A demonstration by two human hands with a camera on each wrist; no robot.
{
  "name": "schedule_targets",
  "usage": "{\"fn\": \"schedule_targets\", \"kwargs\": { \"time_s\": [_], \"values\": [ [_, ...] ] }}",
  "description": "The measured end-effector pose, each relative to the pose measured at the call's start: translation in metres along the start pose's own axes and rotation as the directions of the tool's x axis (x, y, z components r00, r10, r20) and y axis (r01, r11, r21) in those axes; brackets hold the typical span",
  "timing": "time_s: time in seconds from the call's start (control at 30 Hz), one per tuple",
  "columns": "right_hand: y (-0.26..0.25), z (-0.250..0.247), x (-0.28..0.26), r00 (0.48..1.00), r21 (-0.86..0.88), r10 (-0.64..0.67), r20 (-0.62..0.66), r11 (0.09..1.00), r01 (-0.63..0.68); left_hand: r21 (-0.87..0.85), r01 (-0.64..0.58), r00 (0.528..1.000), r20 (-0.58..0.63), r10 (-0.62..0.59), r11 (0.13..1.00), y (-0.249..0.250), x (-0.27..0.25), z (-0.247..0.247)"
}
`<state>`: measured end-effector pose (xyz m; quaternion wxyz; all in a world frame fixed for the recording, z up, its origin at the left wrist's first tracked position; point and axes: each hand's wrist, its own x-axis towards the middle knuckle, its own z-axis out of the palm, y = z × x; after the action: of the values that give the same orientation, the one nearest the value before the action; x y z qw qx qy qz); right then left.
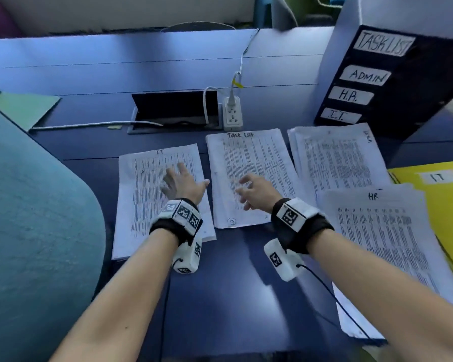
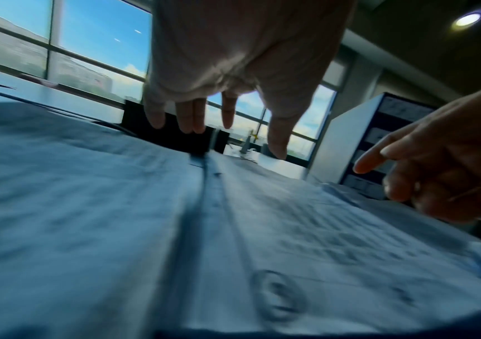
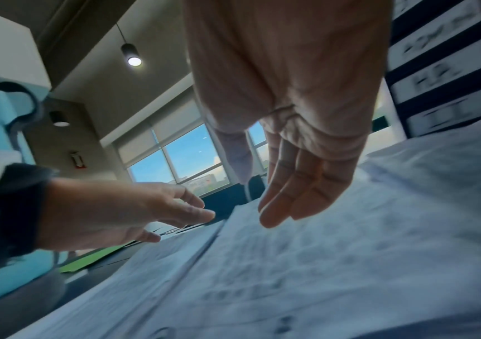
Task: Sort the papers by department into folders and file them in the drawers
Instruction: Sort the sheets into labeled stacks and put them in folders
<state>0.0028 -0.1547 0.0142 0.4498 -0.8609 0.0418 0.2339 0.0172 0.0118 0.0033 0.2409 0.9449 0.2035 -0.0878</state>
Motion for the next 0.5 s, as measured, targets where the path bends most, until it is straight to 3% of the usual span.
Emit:
{"fn": "schedule_targets", "kwargs": {
  "time_s": [0.1, 0.23, 0.37, 0.5],
  "values": [
    [0.027, -0.048, -0.006, 0.994, -0.004, 0.043, -0.102, 0.999, -0.044, -0.028, -0.201, 0.977, 0.067, 0.202, 0.979, 0.042, -0.021, 0.023],
    [0.067, -0.112, -0.016, 0.972, -0.065, 0.080, -0.223, 0.993, -0.097, -0.098, -0.403, 0.886, 0.210, 0.414, 0.910, 0.094, -0.053, 0.059],
    [0.106, -0.161, -0.025, 0.950, -0.234, 0.094, -0.297, 0.958, -0.168, -0.113, -0.476, 0.820, 0.302, 0.487, 0.872, 0.140, -0.079, 0.096],
    [0.142, -0.188, -0.025, 0.966, -0.436, 0.133, -0.223, 0.872, -0.220, -0.016, -0.546, 0.760, 0.411, 0.503, 0.838, 0.181, -0.097, 0.130]
  ]
}}
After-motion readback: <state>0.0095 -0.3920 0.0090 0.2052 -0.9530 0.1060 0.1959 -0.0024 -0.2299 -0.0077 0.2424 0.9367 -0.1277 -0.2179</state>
